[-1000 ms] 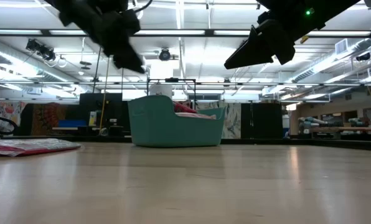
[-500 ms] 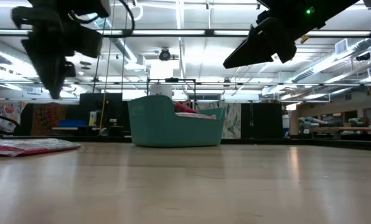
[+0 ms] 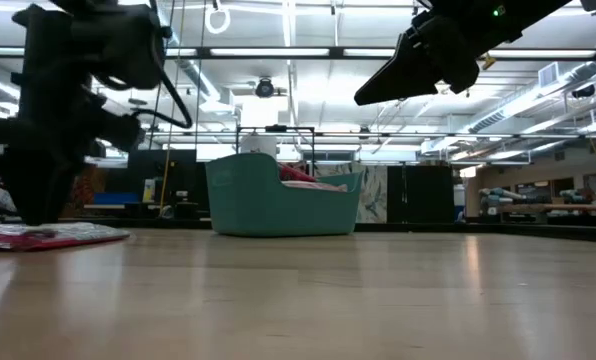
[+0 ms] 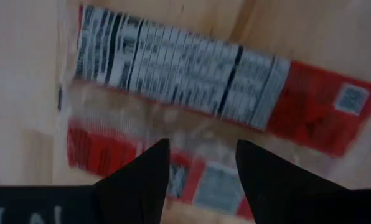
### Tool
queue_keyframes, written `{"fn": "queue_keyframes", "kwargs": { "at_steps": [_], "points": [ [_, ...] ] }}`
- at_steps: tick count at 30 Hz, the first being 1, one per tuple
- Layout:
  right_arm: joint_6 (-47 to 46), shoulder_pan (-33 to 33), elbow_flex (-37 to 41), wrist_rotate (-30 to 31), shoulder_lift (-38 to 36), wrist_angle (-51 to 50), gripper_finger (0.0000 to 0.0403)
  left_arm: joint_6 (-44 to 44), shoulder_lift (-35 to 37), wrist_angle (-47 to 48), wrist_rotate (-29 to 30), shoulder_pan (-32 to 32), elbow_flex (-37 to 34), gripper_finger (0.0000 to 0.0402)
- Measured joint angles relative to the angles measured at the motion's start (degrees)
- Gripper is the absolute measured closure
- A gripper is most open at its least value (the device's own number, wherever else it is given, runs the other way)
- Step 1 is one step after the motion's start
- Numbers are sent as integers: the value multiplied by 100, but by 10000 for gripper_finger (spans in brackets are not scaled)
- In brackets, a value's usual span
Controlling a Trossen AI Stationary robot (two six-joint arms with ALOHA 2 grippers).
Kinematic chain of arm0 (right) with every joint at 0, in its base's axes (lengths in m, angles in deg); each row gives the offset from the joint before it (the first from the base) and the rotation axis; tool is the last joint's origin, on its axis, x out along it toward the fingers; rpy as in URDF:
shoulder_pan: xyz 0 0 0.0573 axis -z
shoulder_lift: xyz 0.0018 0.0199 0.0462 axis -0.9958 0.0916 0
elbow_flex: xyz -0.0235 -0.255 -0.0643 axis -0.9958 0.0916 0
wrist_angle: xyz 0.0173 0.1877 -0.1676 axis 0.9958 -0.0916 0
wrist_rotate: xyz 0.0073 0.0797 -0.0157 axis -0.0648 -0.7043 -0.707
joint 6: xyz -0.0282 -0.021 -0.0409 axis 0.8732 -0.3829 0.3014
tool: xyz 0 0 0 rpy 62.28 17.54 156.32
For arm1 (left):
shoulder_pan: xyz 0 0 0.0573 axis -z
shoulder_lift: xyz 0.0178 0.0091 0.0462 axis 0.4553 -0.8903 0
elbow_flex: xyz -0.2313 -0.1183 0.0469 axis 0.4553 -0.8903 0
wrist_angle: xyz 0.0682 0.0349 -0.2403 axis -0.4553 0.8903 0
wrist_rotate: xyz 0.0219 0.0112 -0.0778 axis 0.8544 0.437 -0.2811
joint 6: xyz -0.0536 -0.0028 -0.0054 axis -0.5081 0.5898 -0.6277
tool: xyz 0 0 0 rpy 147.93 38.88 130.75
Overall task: Sort popcorn bags into baskets
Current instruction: Put the popcorn bag into the blue bin
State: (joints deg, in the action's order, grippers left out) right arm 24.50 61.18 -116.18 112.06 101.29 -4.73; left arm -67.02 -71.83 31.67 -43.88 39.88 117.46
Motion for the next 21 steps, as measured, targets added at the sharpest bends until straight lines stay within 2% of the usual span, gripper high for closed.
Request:
{"fn": "queue_keyframes", "kwargs": {
  "at_steps": [4, 7, 11, 13, 16, 21],
  "points": [
    [17, 51, 0, -128, 0, 81, 288, 172, -433, -591, 85, 35, 21, 214],
    [33, 104, -1, -481, 28, 218, 288, 527, -669, -1403, 263, 66, 39, 214],
    [204, 204, 2, -775, 113, 610, 288, 1061, -793, -2630, 1203, 155, 7, 214],
    [271, 273, -9, -836, 171, 760, 288, 1553, -828, -3263, 1487, 197, -6, 214],
    [380, 360, 1, -795, 173, 742, 288, 2533, -812, -4069, 1583, 251, 3, 214],
    [560, 532, -2, -876, 150, 925, 288, 3798, -589, -4571, 1717, 323, -96, 225]
  ]
}}
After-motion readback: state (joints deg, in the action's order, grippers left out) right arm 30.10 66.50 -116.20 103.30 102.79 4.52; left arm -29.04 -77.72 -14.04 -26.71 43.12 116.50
